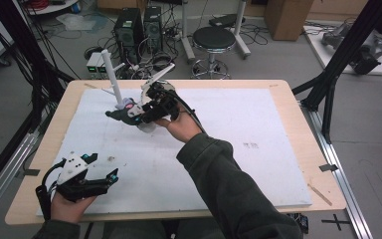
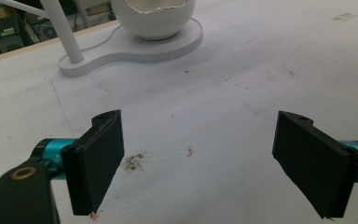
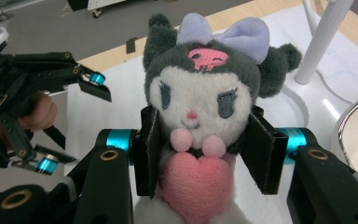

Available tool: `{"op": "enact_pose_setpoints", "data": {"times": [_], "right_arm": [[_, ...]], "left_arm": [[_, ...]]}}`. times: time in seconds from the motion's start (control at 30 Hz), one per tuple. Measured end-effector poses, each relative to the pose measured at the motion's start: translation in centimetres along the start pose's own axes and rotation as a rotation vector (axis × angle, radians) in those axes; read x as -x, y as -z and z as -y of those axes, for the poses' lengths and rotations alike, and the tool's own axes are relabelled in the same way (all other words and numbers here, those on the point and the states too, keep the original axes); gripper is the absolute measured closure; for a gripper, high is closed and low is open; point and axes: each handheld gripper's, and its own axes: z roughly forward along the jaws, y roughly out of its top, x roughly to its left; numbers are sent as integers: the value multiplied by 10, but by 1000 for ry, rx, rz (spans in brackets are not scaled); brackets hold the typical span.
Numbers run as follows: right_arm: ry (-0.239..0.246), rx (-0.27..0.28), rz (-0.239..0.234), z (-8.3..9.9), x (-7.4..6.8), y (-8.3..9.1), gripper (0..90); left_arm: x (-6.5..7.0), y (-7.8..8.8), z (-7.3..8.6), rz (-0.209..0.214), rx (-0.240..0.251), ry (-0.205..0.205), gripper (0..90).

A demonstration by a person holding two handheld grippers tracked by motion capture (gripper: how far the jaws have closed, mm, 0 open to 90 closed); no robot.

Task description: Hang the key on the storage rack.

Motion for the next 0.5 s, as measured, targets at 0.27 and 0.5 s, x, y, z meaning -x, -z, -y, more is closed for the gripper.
{"op": "enact_pose_setpoints", "data": {"times": [0.27,0.5], "right_arm": [[-7,18,-2,-11,7,-6,521],[-8,35,7,-23,12,-11,521]], "left_arm": [[0,0,0,0,1,0,170],[0,0,0,0,1,1,170]]}}
